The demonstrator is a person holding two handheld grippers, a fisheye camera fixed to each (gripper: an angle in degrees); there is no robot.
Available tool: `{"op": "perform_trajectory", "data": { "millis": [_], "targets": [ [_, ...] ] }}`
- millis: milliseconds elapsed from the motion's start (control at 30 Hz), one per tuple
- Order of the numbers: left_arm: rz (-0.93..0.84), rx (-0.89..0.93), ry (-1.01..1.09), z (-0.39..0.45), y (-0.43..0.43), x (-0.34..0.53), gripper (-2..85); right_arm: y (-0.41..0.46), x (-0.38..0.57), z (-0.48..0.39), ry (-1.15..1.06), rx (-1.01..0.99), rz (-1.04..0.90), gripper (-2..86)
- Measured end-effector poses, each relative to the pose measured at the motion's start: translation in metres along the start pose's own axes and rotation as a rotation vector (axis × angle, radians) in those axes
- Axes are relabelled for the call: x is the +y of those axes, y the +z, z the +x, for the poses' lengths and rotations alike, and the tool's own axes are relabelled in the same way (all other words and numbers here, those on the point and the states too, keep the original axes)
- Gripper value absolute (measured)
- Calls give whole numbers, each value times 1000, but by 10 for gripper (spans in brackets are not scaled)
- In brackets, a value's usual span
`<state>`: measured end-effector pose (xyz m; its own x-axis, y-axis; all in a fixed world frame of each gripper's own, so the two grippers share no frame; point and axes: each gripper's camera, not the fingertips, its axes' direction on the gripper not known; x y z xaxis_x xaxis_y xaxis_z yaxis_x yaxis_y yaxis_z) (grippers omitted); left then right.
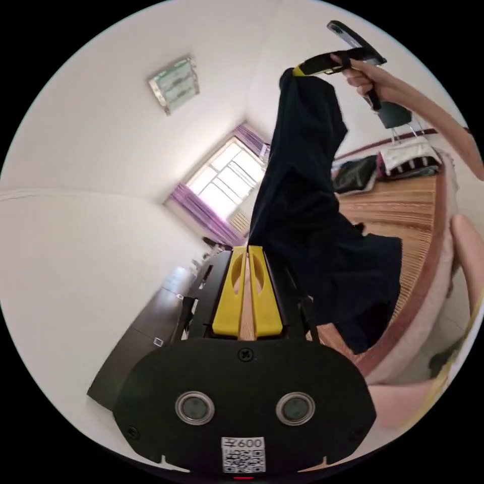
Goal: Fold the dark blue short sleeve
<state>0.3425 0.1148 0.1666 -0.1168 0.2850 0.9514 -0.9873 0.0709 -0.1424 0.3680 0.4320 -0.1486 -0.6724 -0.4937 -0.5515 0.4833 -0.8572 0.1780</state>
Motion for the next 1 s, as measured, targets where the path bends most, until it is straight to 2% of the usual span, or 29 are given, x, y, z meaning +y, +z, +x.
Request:
{"op": "perform_trajectory", "data": {
  "millis": [100,167,333,367,500,600,733,833,867,933,1000],
  "targets": [
    [47,148,-120,-15,-16,-14,12,-34,-9,-8,6,32,-9,-9],
    [18,226,-136,-10,-22,-15,12,-48,1,-25,-39,137,-61,-9],
    [-28,48,-50,18,-54,-2,22,-40,38,-22,0,194,-242,-9],
    [-19,97,-37,22,-63,-1,37,-38,48,-17,38,174,-256,-9],
    [-32,387,-53,54,-75,-14,207,-32,72,-12,172,115,-256,-9],
    [48,449,-22,108,-89,-27,225,-30,84,-25,212,94,-217,-9],
    [-23,564,-28,176,-89,-54,248,-28,79,-58,184,104,-227,-9],
    [92,364,-138,197,-112,-77,213,-27,75,-87,89,128,-264,-9],
    [108,347,-149,196,-115,-80,202,-29,76,-95,60,126,-275,-9],
    [134,352,-132,187,-120,-85,58,-35,80,-100,42,108,-282,-9],
    [210,332,-168,167,-133,-72,32,-44,85,-98,36,87,-275,-8]
  ]
}}
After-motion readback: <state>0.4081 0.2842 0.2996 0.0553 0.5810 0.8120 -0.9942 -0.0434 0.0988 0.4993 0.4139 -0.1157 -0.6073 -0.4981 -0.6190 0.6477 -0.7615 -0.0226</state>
